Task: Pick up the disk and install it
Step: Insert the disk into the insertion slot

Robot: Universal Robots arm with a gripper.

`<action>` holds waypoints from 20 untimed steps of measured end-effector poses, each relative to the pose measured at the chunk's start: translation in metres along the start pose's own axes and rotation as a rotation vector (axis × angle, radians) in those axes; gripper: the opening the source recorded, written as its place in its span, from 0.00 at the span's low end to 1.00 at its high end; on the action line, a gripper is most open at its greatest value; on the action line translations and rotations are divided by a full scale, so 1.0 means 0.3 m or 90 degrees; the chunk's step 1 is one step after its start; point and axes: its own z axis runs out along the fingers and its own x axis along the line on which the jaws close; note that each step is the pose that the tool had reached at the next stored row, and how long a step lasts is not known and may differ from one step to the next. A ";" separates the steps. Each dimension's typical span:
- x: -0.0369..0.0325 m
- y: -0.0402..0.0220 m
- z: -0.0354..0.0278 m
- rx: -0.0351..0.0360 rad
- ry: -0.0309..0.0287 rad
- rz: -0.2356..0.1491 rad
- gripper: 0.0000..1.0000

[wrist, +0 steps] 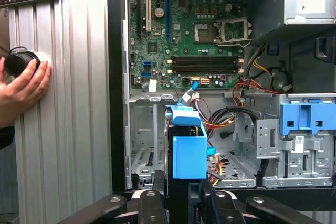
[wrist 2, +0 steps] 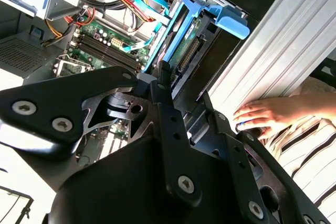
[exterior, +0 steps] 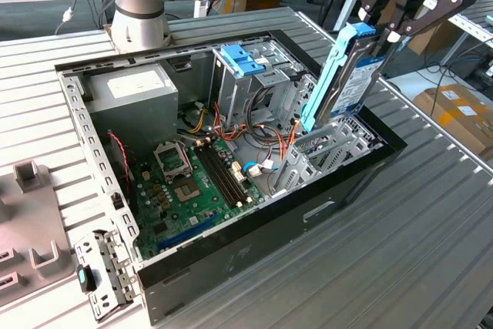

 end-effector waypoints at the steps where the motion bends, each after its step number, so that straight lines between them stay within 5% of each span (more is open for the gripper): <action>1: 0.002 0.000 0.000 0.0000 -0.0001 0.000 0.35; 20: 0.022 0.002 0.048 0.0000 -0.0001 0.000 0.35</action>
